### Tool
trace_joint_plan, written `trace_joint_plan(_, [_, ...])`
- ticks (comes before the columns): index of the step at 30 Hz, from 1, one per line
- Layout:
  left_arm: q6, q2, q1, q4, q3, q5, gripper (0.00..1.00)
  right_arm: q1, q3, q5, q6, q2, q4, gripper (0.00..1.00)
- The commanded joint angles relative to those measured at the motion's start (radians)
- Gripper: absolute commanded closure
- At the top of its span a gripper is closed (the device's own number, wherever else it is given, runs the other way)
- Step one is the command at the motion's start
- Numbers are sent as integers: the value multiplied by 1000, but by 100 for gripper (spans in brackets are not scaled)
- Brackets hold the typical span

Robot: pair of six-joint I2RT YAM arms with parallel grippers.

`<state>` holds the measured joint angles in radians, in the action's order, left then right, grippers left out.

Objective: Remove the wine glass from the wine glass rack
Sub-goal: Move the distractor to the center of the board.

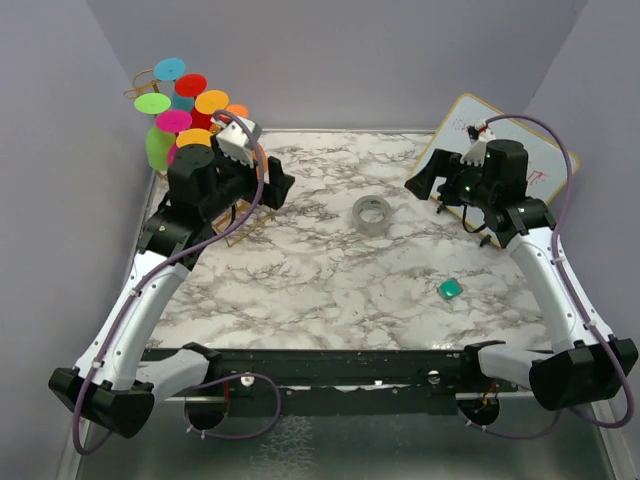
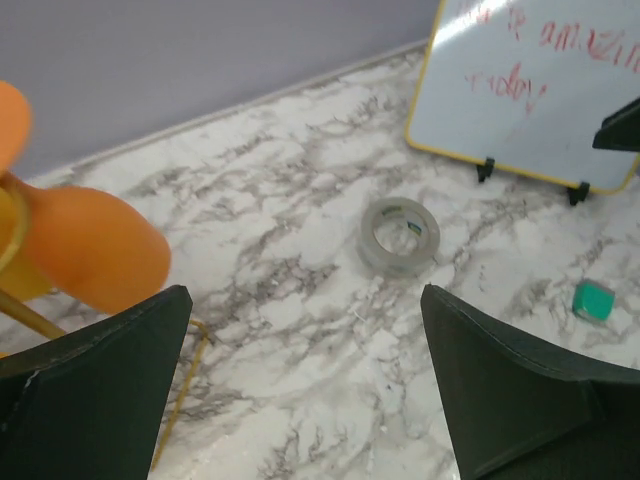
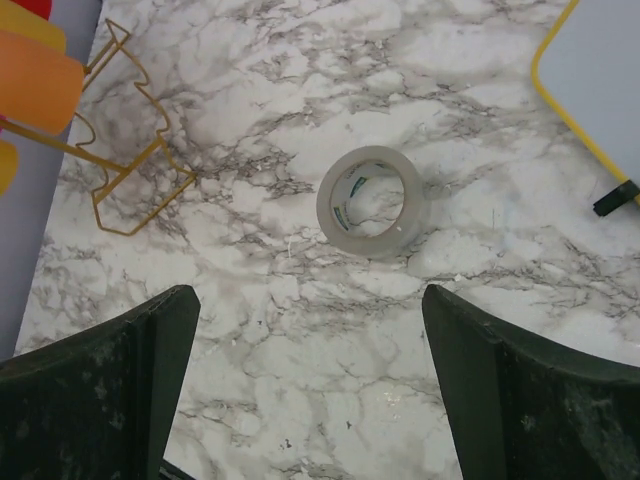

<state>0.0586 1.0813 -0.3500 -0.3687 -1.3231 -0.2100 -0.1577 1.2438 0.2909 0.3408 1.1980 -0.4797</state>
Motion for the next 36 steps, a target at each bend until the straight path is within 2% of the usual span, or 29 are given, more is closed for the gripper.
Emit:
trace_joint_plan(1, [31, 5, -68, -30, 99, -46, 1, -7, -76, 24, 64, -25, 48, 0])
trace_joint_plan(7, [86, -27, -75, -14, 209, -77, 1, -6, -149, 20, 82, -18, 76, 0])
trace_joint_plan(11, [42, -83, -75, -4, 286, -148, 1, -6, -186, 134, 94, 38, 90, 0])
trace_joint_plan(15, [37, -157, -75, 6, 371, -148, 1, -15, -266, 264, 146, 74, 196, 0])
trace_joint_plan(20, [126, -266, -75, 49, 498, -40, 1, -75, -265, 226, 162, 161, 189, 0])
trace_joint_plan(25, [193, -326, -75, 70, 597, -12, 1, -182, -200, 104, 167, 285, 154, 0])
trace_joint_plan(31, [227, -379, -75, 71, 645, 24, 1, -267, -151, 36, 217, 408, 223, 0])
trace_joint_plan(36, [214, -423, -75, 73, 667, 66, 1, -313, -32, 7, 234, 539, 227, 0])
